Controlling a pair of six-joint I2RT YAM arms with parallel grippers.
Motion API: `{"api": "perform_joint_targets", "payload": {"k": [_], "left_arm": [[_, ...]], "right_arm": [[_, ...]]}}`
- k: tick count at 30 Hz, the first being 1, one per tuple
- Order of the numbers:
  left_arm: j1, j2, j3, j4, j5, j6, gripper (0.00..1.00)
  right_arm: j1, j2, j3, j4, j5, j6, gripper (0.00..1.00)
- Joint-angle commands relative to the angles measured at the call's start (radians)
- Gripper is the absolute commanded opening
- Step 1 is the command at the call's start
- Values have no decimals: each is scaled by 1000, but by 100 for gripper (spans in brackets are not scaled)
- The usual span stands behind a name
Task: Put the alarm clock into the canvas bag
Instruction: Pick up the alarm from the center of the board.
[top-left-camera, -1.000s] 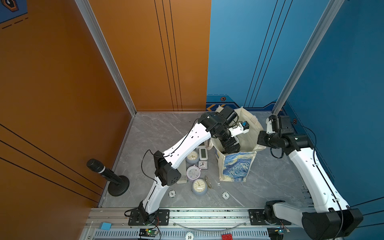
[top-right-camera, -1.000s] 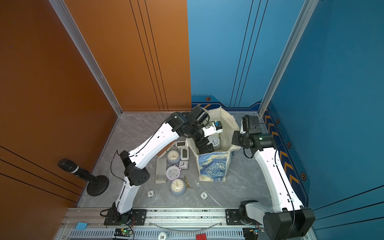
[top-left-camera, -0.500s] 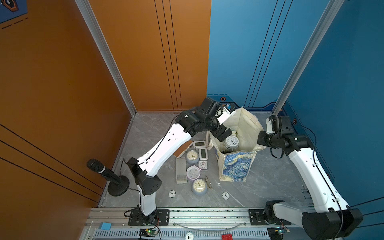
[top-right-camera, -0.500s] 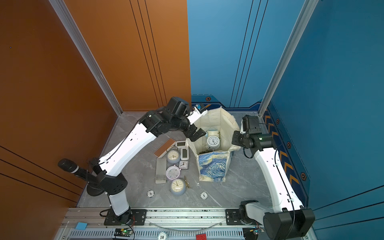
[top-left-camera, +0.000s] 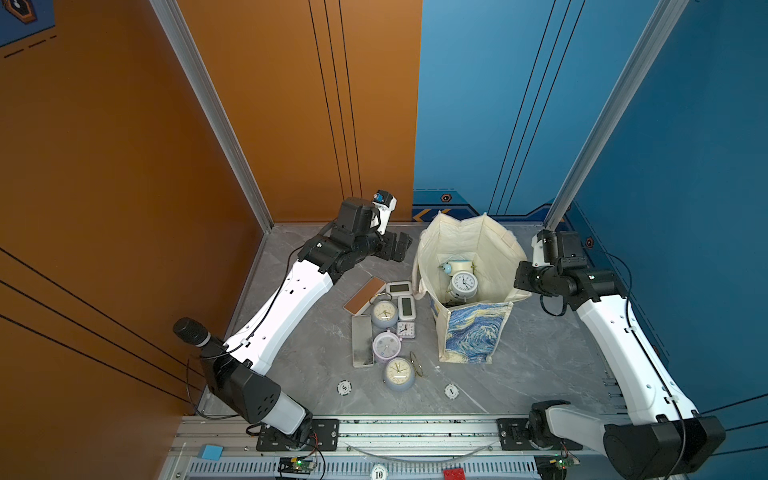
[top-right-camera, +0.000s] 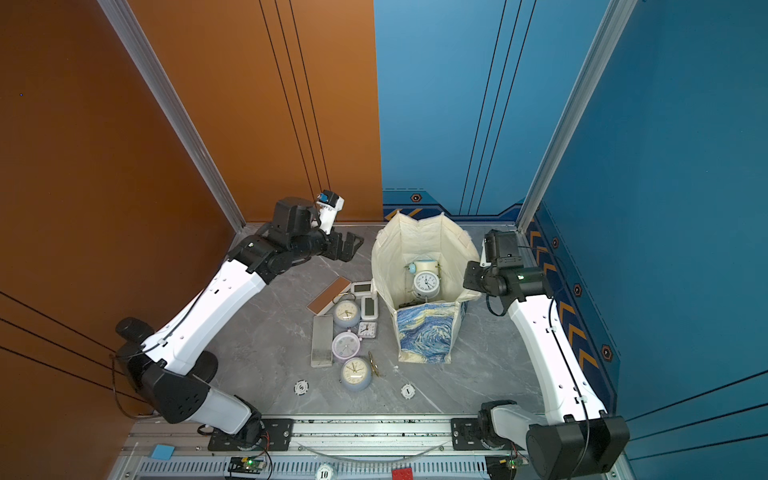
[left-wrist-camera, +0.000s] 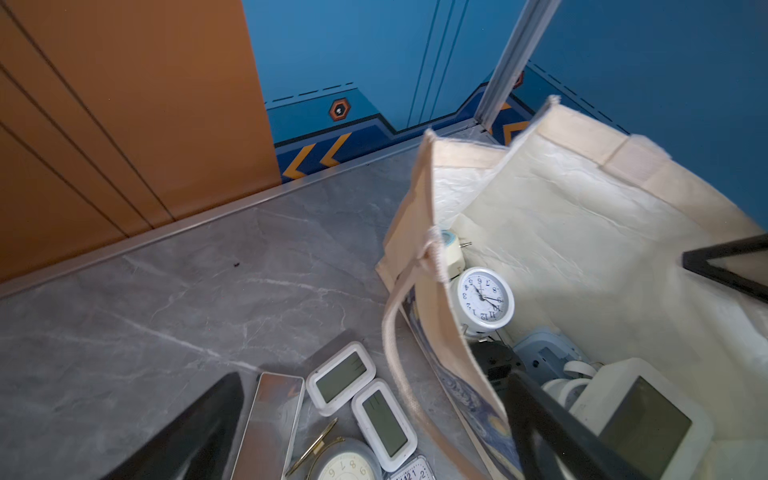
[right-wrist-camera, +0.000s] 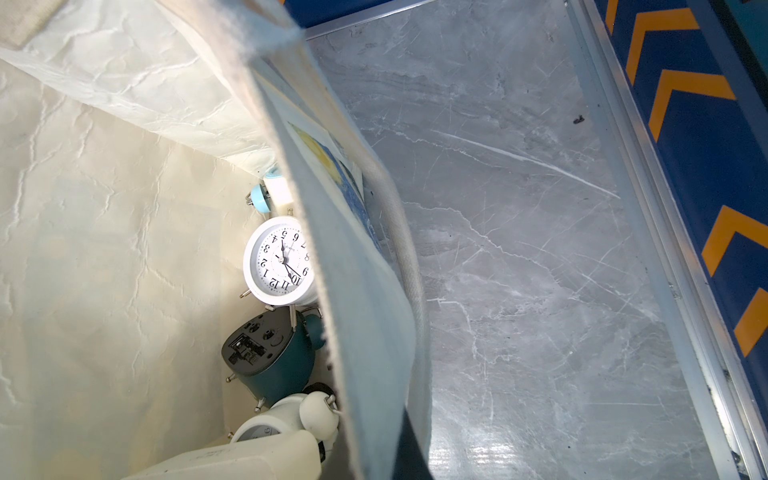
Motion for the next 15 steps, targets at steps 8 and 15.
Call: {"api": "perform_joint_targets", "payload": {"k": [8, 15], "left_arm": [[141, 5, -92, -179, 24, -31, 90], [151, -17, -217, -252, -68, -92, 81]], "right_arm": [[10, 19, 29, 15, -3, 10, 9], [12, 21, 21, 13, 0, 10, 9]]}}
